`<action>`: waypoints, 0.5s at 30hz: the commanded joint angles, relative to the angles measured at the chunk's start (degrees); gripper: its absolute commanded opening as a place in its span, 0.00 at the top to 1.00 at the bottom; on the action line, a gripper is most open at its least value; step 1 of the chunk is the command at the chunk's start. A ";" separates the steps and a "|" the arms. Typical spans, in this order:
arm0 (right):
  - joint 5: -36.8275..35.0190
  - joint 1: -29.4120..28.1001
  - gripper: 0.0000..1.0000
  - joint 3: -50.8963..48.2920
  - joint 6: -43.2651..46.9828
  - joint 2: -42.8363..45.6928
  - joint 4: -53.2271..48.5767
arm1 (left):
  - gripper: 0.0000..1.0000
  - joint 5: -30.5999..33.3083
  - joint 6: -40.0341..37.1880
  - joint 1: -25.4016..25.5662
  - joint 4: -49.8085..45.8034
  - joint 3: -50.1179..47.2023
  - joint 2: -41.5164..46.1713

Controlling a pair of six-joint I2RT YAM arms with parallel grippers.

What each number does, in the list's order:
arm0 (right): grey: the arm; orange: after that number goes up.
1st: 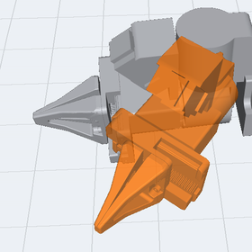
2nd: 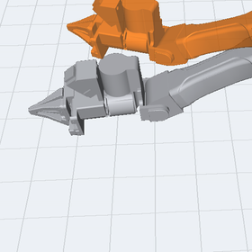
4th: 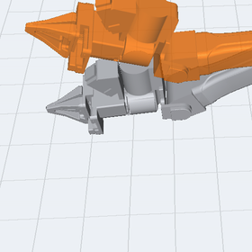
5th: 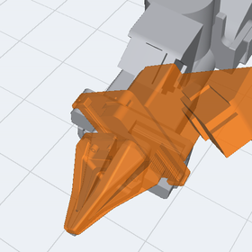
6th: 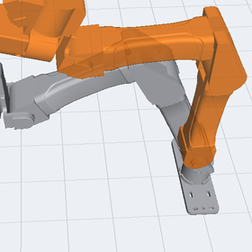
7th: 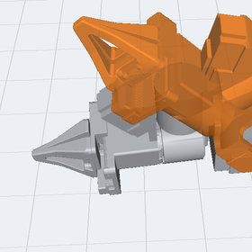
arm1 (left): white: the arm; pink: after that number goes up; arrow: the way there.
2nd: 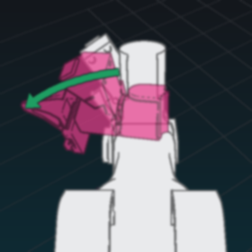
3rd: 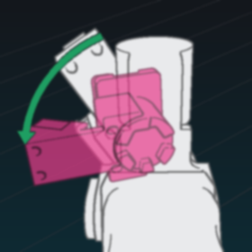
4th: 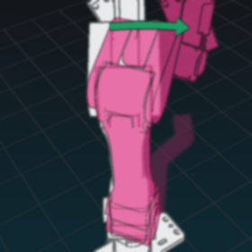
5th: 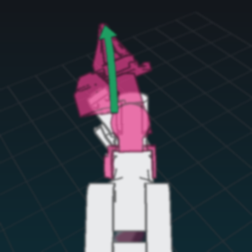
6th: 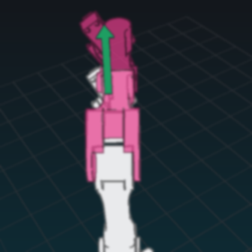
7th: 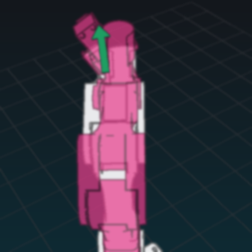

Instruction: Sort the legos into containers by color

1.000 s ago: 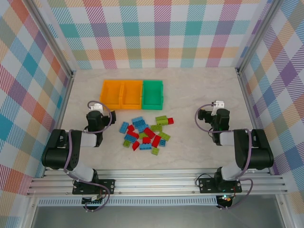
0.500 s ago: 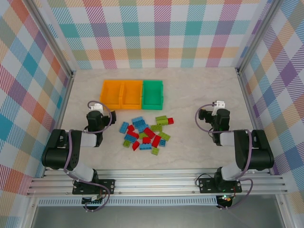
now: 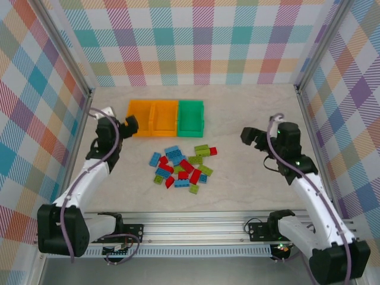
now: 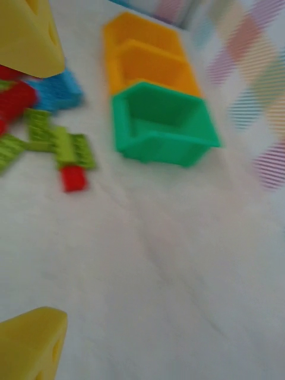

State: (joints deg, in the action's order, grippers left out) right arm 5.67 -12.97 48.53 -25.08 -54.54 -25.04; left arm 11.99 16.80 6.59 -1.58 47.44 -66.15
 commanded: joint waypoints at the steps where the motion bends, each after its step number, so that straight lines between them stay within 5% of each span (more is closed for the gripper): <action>1: 9.42 -6.48 0.00 6.02 -0.17 -6.68 -24.15 | 0.00 -6.48 12.61 4.06 -27.39 6.40 -1.39; 6: 13.11 -17.70 0.00 11.65 -1.45 -13.16 -25.37 | 0.03 -8.60 11.69 10.82 -39.19 11.18 -8.12; 10: 14.79 -22.68 0.00 13.31 -3.93 -15.66 -21.75 | 0.03 -11.38 6.65 12.47 -38.23 9.78 -13.29; 15: 13.62 -25.29 0.00 14.91 -5.14 -17.85 -21.23 | 0.20 -10.39 5.89 12.57 -35.18 10.00 -19.43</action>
State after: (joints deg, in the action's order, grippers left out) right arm 18.55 -37.32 61.76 -28.34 -71.59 -45.30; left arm 1.85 24.08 18.72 -35.73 57.21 -83.77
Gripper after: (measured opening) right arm 0.996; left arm 0.809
